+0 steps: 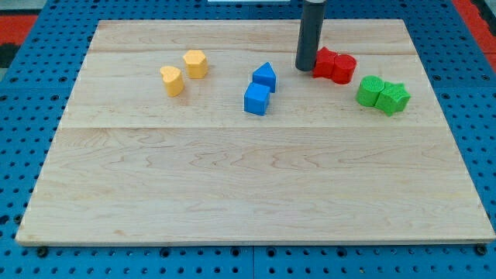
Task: Push the green circle into the green star
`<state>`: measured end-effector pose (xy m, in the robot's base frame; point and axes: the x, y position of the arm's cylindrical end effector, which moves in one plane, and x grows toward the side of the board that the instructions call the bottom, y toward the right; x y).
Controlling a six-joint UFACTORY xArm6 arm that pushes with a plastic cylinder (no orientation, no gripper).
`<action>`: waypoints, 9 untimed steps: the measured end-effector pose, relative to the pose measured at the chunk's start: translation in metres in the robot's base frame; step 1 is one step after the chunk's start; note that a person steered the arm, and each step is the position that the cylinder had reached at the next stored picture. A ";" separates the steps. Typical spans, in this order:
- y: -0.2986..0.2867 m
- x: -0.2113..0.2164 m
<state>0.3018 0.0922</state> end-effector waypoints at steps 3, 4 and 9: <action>0.004 0.010; 0.004 0.004; 0.011 -0.002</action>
<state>0.2997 0.1030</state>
